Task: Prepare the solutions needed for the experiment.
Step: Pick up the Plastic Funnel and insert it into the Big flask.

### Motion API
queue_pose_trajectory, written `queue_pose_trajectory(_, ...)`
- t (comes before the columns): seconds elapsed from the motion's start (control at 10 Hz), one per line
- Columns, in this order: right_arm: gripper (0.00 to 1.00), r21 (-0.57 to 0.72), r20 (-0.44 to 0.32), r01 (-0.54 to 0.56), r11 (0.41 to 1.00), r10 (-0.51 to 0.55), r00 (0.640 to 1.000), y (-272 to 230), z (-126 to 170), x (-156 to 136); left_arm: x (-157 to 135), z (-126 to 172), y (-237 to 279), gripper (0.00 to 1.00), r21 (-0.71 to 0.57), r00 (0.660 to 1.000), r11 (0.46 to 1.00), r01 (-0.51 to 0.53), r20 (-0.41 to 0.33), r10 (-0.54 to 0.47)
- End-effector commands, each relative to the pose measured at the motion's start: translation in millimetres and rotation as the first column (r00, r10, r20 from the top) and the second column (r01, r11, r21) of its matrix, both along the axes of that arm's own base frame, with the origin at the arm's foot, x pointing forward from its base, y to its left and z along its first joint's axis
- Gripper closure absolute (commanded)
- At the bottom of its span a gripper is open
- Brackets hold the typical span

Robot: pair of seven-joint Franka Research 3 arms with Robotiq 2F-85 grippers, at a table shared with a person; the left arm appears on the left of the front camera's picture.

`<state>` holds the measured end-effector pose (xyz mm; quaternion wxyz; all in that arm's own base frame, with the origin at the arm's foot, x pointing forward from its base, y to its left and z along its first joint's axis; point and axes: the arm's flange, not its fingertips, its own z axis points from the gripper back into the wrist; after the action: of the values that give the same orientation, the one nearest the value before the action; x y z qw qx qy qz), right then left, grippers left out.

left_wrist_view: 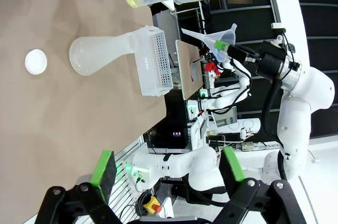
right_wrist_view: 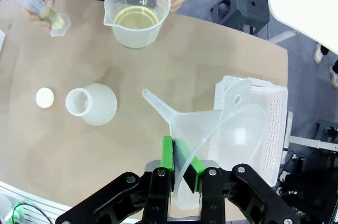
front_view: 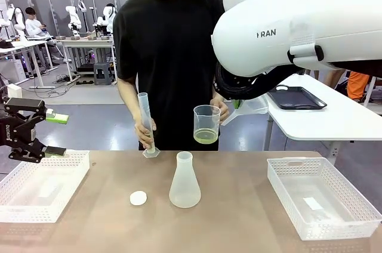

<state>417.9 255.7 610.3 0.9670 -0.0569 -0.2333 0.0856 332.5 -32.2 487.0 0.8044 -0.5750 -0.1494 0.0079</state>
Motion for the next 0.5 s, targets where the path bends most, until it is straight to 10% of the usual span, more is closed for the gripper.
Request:
queue_pose_trajectory(0.0, 0.93, 0.013, -0.006, 0.01, 1.0, -0.01, 1.0, -2.3, -1.4, -4.7, 1.7, 1.3, -1.5, 0.0, -0.022, 1.0, 1.0, 0.004, 0.005, -0.004)
queue_pose_trajectory(0.4, 0.93, -0.025, -0.047, -0.114, 0.993, 0.113, 0.993, 38.9, -21.4, -4.8, 1.7, 1.3, -1.5, 0.0, -0.022, 1.0, 1.0, 0.004, 0.005, -0.004)
